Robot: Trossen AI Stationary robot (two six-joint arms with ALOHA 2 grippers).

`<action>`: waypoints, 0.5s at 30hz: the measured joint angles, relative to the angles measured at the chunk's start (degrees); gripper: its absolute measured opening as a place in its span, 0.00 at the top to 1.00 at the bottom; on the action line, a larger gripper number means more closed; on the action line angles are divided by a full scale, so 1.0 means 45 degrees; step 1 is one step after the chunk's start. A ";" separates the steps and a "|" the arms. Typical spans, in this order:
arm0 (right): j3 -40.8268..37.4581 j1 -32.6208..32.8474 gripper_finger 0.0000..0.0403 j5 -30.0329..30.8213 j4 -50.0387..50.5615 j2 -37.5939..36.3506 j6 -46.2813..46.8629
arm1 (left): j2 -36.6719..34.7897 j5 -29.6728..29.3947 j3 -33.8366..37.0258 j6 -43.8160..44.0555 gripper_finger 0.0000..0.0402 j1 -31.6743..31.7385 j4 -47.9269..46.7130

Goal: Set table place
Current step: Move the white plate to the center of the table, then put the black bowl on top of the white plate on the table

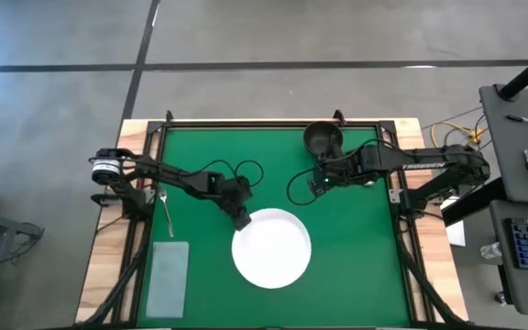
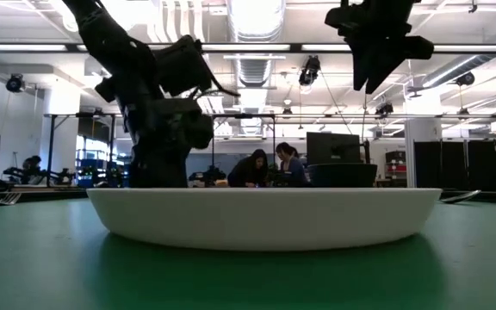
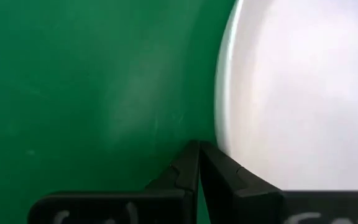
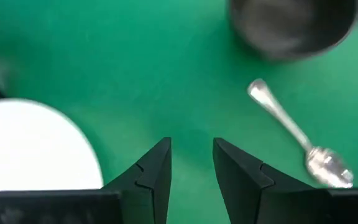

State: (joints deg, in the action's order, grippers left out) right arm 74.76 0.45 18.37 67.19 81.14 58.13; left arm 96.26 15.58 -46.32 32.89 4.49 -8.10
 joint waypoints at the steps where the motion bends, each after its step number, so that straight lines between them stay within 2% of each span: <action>1: 0.0000 0.0005 0.72 -0.0387 0.0004 0.0000 -0.0006 | 0.0080 0.0216 0.0013 -0.0010 1.00 0.0000 0.0044; 6: -0.0021 0.0009 0.72 -0.1390 0.0008 0.0000 -0.0006 | 0.0226 0.1261 0.0053 -0.0047 1.00 0.0020 0.0128; 11: -0.0112 0.0005 0.72 -0.2299 0.0025 0.0000 -0.0017 | 0.0197 0.3169 0.0121 -0.0351 1.00 -0.0042 -0.0014; 15: -0.0278 0.0005 0.72 -0.3193 0.0010 0.0000 -0.0015 | 0.0177 0.2726 0.0314 -0.0388 1.00 -0.0048 -0.0023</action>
State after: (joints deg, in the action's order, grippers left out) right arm 73.51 0.47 4.00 67.23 81.14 58.07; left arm 97.06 27.85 -44.91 31.14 4.27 -8.20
